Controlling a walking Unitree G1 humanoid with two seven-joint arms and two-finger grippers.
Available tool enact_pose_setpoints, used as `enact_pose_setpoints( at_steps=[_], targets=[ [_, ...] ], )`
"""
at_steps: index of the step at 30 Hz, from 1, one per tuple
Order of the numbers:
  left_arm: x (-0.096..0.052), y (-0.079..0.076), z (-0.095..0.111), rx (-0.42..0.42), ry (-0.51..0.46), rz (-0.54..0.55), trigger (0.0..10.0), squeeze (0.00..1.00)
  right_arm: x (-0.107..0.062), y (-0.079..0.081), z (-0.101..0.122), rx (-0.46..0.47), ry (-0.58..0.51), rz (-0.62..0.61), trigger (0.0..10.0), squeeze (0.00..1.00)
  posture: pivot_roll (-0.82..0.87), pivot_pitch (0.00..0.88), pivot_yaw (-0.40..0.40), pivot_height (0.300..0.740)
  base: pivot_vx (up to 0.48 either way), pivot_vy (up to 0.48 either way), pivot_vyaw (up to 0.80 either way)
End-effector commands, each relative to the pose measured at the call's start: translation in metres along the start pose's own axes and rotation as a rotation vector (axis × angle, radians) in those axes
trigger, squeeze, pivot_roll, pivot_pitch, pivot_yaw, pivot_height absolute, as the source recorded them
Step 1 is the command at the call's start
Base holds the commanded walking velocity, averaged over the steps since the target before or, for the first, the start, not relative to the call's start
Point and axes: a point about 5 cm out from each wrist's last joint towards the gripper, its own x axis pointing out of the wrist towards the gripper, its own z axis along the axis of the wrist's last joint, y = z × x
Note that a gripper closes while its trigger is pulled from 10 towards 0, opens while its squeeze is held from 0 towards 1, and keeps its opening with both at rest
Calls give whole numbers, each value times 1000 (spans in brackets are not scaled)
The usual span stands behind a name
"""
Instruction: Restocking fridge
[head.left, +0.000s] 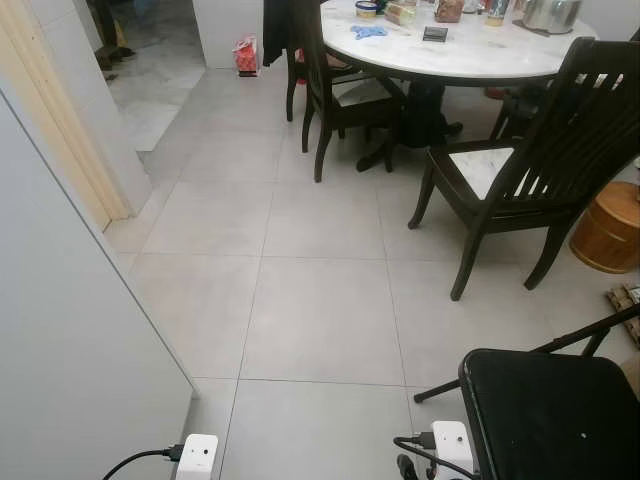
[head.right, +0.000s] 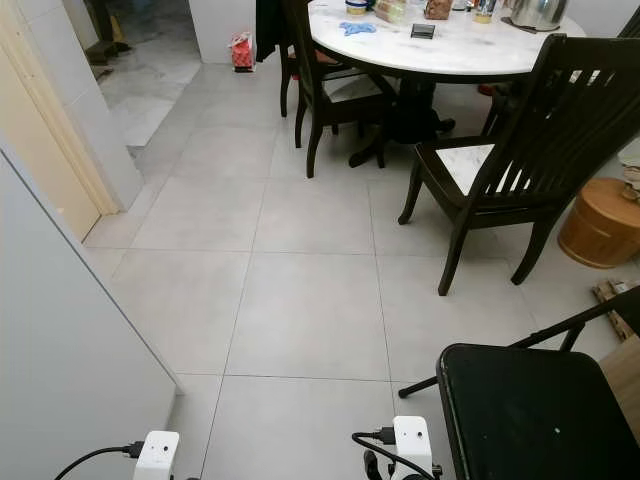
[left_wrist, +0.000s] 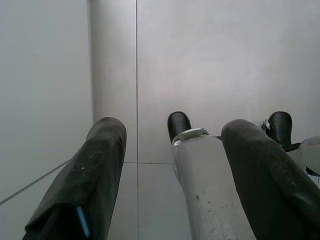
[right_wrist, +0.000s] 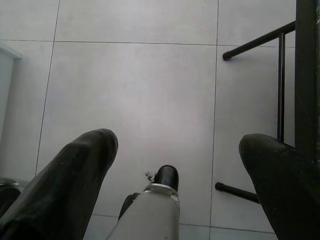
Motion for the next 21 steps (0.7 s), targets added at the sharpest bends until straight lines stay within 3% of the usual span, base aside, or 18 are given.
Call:
enact_pose_setpoints(
  at_steps=[1,21],
  targets=[
    [-3,45,10,-122,55,23,10000,0,4,-24,38,195,6,-25,10000,0,74,0,-79,740,0,0,0],
    [-3,46,9,-120,49,34,10000,0,4,-24,36,204,10,-30,10000,0,71,0,-77,740,0,0,0]
  ],
)
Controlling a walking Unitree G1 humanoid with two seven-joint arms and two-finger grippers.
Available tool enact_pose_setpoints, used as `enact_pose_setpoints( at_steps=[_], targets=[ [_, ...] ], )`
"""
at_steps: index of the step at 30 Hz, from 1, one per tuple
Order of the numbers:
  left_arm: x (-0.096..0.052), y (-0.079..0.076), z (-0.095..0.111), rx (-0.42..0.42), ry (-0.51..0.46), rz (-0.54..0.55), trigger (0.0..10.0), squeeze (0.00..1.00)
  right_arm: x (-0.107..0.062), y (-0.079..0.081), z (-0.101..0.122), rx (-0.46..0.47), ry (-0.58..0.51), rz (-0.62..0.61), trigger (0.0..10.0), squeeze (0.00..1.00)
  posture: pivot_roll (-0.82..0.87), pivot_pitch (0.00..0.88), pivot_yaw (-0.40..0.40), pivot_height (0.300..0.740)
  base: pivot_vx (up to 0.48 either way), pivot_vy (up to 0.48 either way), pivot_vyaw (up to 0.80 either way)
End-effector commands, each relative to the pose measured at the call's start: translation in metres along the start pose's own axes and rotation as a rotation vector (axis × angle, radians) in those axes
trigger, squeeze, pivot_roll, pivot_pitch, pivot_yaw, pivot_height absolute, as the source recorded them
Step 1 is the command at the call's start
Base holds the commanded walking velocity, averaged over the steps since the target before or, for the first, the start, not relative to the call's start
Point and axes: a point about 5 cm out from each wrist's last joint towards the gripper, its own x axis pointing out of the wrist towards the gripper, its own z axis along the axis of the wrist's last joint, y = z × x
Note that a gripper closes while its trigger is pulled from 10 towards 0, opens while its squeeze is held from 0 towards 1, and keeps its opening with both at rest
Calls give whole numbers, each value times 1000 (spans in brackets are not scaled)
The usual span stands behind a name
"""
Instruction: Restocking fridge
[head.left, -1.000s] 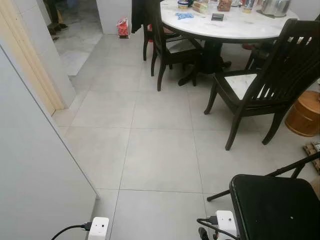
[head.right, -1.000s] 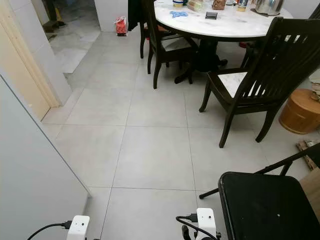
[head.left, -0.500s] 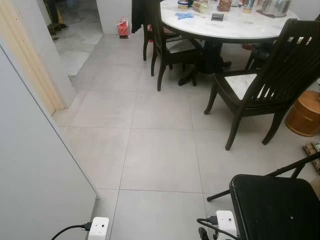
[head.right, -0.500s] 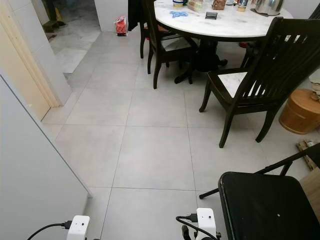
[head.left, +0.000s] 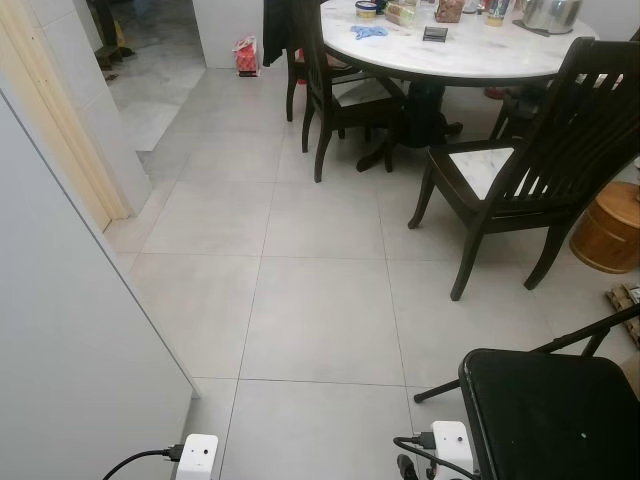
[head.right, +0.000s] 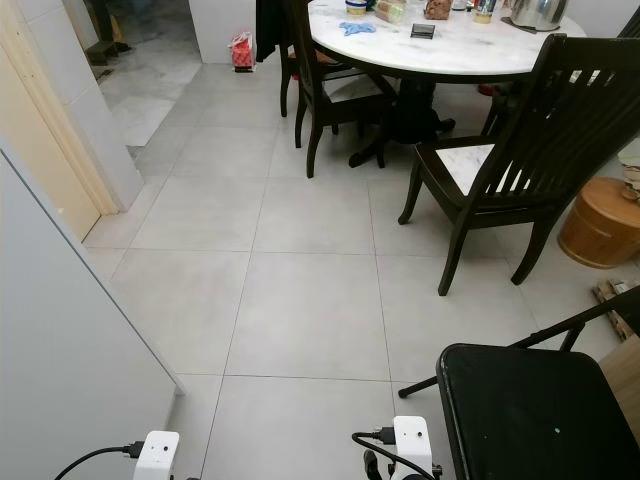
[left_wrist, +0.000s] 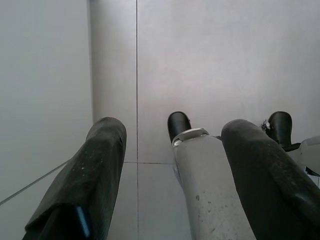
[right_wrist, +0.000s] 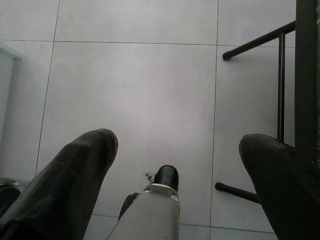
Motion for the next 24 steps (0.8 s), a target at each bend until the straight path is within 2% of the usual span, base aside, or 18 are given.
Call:
enact_pose_setpoints(
  at_steps=[1,24],
  targets=[
    [-4,46,9,-119,49,34,10000,0,4,-24,36,203,11,-31,10000,0,73,0,-78,740,0,0,0],
    [-4,47,8,-110,44,39,10000,0,4,-23,34,197,19,-29,10000,0,71,0,-70,740,0,0,0]
  ],
)
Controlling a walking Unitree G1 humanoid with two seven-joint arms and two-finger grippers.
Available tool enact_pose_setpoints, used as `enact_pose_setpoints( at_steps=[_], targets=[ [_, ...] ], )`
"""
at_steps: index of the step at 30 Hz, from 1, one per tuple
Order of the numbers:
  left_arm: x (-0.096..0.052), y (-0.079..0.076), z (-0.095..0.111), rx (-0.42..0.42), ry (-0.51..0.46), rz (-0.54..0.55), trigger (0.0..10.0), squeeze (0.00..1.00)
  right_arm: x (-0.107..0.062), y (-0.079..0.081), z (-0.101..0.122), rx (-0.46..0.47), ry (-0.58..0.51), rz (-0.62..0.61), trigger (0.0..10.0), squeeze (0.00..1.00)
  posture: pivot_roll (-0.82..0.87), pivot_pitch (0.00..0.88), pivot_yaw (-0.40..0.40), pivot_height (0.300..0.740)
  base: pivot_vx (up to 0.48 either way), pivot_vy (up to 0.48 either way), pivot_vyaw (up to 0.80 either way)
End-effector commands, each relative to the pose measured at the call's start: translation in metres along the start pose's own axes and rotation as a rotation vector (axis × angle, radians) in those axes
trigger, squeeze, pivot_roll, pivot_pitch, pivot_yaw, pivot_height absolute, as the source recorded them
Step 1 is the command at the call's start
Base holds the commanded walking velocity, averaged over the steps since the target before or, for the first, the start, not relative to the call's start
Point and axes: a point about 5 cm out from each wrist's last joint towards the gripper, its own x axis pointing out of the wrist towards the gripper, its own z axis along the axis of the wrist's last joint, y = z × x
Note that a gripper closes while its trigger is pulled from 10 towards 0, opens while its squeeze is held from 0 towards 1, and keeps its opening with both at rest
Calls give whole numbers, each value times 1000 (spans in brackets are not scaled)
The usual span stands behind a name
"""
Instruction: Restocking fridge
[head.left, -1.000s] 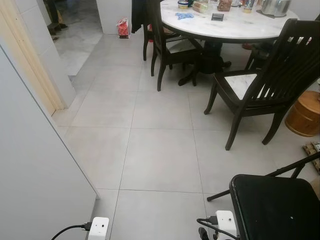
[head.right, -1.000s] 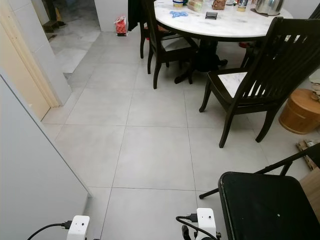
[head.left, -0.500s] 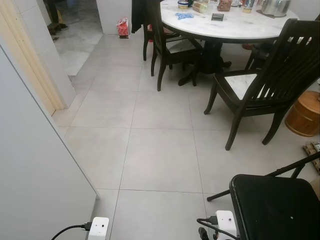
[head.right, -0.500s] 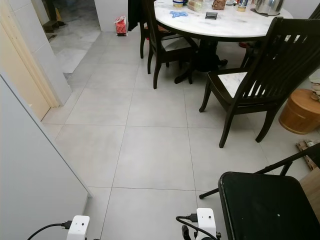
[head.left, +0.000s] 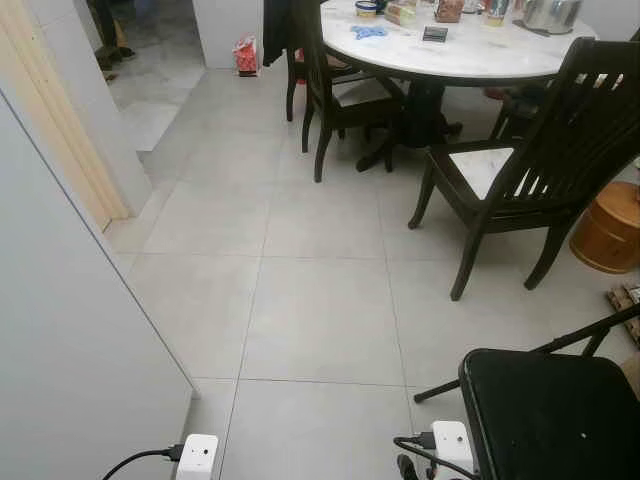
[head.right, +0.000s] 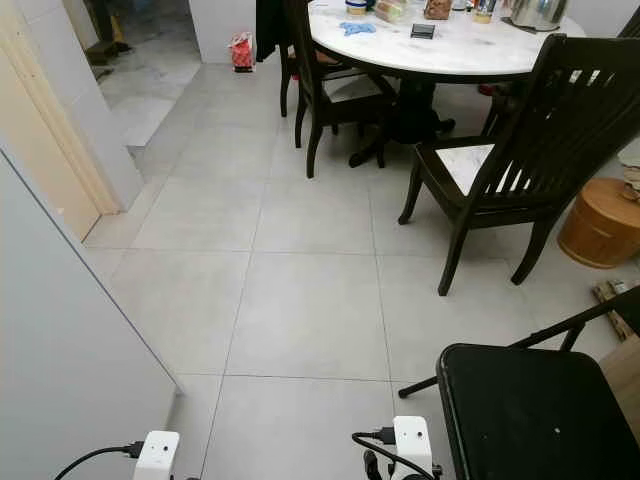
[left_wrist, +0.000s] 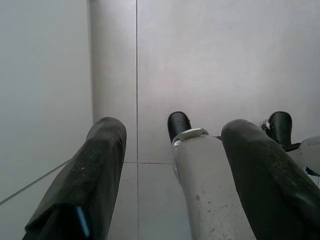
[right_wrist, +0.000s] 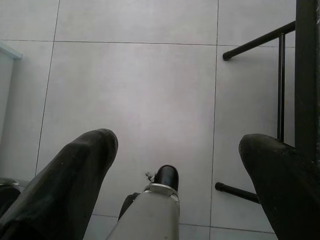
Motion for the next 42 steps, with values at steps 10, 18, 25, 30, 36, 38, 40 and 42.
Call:
enact_pose_setpoints(
  at_steps=[10,18,25,30,36,38,40,42],
  targets=[
    [-4,47,8,-110,44,39,10000,0,4,-23,34,180,21,-26,10000,0,70,0,-69,740,0,0,0],
    [-4,47,8,-110,44,39,10000,0,4,-23,34,180,21,-26,10000,0,70,0,-69,740,0,0,0],
    [-4,47,8,-110,44,39,10000,0,4,-23,34,180,21,-26,10000,0,70,0,-69,740,0,0,0],
    [-4,47,8,-110,44,39,10000,0,4,-23,34,180,21,-26,10000,0,70,0,-69,740,0,0,0],
    [-4,49,10,-111,31,49,10000,0,4,-21,35,215,8,-21,10000,0,67,0,-65,740,0,0,0],
    [-4,49,10,-109,31,49,10000,0,4,-21,35,214,8,-21,10000,0,67,0,-65,740,0,0,0],
    [-4,49,10,-108,31,48,10000,0,4,-21,35,215,8,-22,10000,0,67,0,-65,740,0,0,0],
    [-4,49,10,-109,31,48,10000,0,4,-21,35,215,7,-22,10000,0,67,0,-66,740,0,0,0]
  ],
)
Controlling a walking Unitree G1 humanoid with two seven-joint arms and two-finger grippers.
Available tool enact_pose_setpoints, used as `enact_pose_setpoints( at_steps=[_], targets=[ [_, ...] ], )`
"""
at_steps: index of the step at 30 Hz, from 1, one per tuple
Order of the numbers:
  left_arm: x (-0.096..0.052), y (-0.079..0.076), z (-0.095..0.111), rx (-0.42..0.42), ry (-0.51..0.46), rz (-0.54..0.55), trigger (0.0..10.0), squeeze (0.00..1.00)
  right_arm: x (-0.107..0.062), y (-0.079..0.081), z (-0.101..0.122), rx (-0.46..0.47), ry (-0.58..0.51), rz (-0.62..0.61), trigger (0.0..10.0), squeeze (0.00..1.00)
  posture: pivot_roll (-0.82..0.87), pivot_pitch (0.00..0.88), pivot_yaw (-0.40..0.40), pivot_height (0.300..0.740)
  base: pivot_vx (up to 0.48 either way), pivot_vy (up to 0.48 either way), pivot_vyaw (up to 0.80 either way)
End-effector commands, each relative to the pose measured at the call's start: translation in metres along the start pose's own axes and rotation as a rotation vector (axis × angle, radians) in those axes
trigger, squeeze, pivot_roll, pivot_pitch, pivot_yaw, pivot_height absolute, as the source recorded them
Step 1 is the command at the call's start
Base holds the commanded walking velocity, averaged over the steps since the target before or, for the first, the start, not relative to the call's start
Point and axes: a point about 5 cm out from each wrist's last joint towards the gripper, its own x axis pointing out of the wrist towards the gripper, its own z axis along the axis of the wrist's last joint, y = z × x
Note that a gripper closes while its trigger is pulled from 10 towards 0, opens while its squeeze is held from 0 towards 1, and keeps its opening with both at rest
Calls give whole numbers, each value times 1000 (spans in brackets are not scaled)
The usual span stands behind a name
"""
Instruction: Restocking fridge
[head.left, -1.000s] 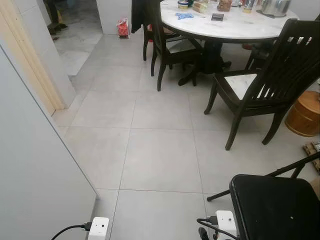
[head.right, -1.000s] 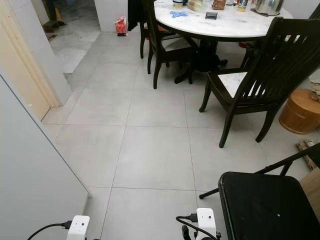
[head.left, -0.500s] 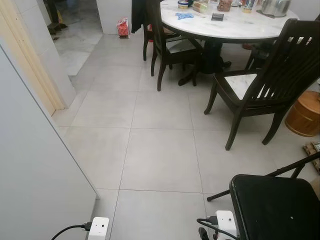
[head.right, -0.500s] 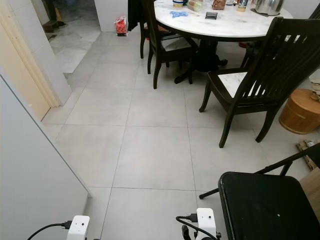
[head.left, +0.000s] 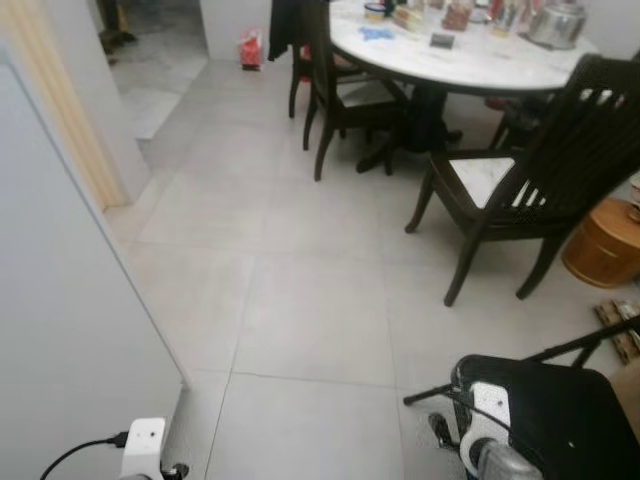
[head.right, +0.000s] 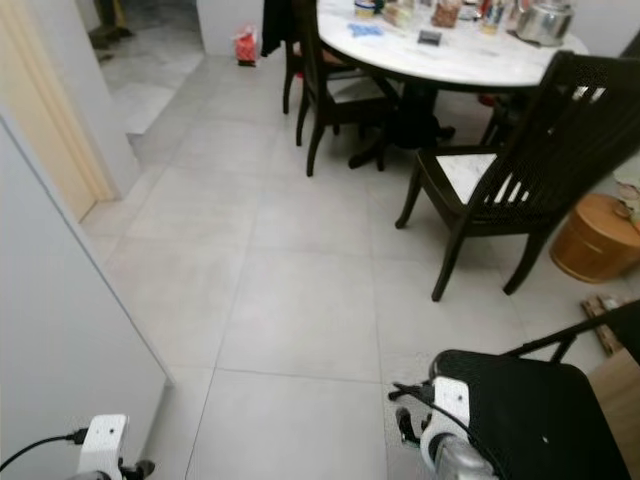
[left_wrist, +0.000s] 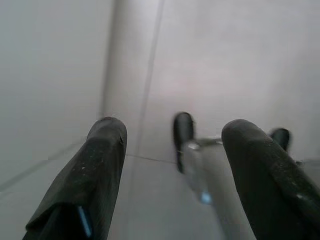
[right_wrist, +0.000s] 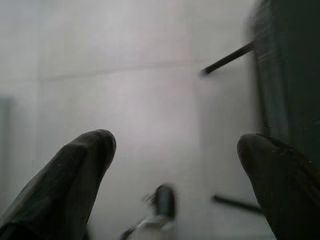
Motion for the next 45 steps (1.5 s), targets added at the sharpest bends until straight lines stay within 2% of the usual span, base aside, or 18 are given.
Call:
enact_pose_setpoints(
  at_steps=[1,10,15,25,35,45],
  targets=[
    [0,0,-5,-10,20,-2,10000,0,-2,-7,-6,16,24,-18,10000,0,66,0,-66,740,0,0,0],
    [-1,-1,0,-52,-29,-30,10000,0,-1,-7,-4,35,17,-19,10000,0,75,0,-62,740,0,0,0],
    [-1,1,1,-8,-24,-37,10000,0,-1,-5,-4,39,22,-14,10000,0,78,0,-48,740,0,0,0],
    [-2,6,2,-1,-35,-32,10000,0,-1,-1,-7,46,38,-8,10000,0,78,0,-25,740,0,0,0],
    [-1,5,1,-11,-28,-26,10000,0,-1,-2,-6,27,37,-9,10000,0,73,0,-42,740,0,0,0],
    [-1,4,-1,-21,-18,-20,10000,0,-1,-5,-5,53,18,-30,10000,0,71,0,-49,740,0,0,0]
  ],
)
